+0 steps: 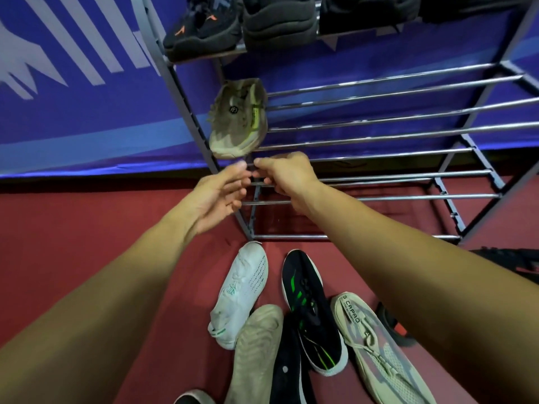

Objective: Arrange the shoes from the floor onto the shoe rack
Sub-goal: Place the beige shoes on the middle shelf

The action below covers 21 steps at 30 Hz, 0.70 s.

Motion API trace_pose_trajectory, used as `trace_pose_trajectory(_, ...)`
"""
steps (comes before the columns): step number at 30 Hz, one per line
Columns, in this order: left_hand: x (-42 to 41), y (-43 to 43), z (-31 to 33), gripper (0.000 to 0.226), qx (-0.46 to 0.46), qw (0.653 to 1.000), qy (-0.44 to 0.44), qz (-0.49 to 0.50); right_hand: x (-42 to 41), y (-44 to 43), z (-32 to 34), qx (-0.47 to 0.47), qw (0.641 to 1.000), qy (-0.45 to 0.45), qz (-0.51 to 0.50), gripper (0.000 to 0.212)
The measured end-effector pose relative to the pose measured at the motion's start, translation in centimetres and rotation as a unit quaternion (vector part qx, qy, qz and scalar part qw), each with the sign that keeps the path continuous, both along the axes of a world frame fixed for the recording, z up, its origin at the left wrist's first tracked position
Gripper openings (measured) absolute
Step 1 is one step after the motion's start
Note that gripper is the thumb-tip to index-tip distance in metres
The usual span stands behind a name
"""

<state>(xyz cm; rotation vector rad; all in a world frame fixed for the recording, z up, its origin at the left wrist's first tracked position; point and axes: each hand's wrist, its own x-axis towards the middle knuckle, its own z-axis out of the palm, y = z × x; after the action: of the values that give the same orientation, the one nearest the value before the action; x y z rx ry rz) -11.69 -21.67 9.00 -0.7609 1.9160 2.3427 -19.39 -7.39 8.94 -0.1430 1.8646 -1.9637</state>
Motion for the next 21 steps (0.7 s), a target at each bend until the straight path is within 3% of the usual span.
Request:
trace_pose_trajectory(3,1.7,0.6,-2.4,0.03,-0.125,0.983,-0.103,-0.08,0.8,0.8,-3.2,0.093,0.995,-0.001,0.031,0.018)
trace_pose_trajectory(7,3.9,1.7,-7.1,0.011,-0.351,0.883,-0.23,-0.21,3.1,2.6,-9.0,0.22,0.973,-0.021,0.07,0.023)
trace_pose_trajectory(11,6.8,3.6,-11.1,0.031,-0.423,0.771,-0.319,-0.354,7.0,4.5,-14.0,0.346,0.925,-0.013,0.158,0.025)
trace_pose_trajectory(15,9.9,5.1,-14.0,0.058,-0.463,0.699,-0.338,-0.428,10.6,5.8,-17.2,0.418,0.873,-0.025,0.249,0.03)
trace_pose_trajectory(21,12.7,6.0,-17.1,0.086,-0.527,0.678,-0.316,-0.404,14.7,5.5,-20.6,0.413,0.863,-0.031,0.289,0.035)
